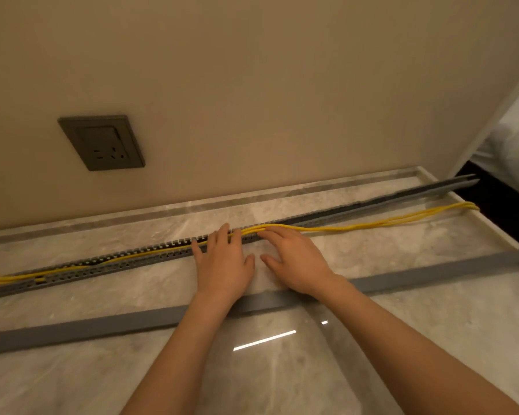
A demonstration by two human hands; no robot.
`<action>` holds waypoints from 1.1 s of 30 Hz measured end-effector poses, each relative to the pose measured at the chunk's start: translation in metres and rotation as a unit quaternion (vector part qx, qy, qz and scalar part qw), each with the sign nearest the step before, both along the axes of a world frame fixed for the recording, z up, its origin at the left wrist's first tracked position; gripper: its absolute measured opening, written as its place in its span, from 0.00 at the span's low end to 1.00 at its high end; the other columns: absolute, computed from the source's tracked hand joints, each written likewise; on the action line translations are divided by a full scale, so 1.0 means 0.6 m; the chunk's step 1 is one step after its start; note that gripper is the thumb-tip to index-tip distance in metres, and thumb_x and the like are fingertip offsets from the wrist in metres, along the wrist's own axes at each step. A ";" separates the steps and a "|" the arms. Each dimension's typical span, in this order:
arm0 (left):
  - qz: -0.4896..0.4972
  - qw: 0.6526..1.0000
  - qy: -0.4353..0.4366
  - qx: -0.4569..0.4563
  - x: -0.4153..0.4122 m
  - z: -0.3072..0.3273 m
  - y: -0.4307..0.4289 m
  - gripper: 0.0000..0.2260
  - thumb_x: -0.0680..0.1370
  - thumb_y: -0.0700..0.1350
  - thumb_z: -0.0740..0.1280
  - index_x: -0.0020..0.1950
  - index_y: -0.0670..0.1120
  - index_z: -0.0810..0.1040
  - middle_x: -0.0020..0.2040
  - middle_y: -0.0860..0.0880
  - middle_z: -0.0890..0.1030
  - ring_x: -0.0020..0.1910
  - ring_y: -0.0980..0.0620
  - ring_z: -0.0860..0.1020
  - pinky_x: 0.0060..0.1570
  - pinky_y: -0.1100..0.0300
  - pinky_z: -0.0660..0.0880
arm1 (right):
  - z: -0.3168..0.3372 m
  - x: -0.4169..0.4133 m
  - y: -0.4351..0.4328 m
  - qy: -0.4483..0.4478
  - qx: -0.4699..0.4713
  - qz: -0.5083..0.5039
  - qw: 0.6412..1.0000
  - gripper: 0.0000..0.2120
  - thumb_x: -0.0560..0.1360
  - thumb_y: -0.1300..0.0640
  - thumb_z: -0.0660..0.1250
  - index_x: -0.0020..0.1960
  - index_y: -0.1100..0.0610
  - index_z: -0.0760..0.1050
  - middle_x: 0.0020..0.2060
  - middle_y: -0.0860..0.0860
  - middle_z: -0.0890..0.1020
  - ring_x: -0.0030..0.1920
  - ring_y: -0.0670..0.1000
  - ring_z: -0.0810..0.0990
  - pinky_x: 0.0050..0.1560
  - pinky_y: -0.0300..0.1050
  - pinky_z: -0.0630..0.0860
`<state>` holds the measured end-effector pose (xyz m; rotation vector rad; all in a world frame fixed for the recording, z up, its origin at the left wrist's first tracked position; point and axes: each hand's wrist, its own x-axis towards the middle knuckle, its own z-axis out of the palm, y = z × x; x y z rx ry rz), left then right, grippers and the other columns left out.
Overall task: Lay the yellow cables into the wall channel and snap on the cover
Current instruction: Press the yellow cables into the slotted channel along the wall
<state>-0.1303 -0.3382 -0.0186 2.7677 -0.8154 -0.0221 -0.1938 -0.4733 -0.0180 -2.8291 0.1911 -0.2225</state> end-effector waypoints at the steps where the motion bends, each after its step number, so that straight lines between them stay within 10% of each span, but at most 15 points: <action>1: -0.008 1.000 0.003 -0.006 -0.005 -0.001 -0.009 0.27 0.77 0.55 0.59 0.74 0.49 0.59 0.76 0.47 0.57 0.73 0.47 0.56 0.70 0.40 0.49 | 0.002 -0.005 -0.011 -0.011 0.009 -0.009 1.000 0.22 0.75 0.51 0.63 0.68 0.53 0.67 0.67 0.51 0.72 0.66 0.52 0.68 0.67 0.48 0.64; 33: 0.075 0.992 -0.048 0.084 -0.040 -0.012 -0.103 0.27 0.78 0.51 0.59 0.74 0.48 0.56 0.70 0.48 0.63 0.70 0.47 0.62 0.71 0.40 0.53 | -0.002 -0.001 -0.261 -0.215 -0.063 0.060 0.973 0.03 0.68 0.65 0.74 0.42 0.62 0.83 0.35 0.58 0.82 0.35 0.59 0.78 0.31 0.50 0.76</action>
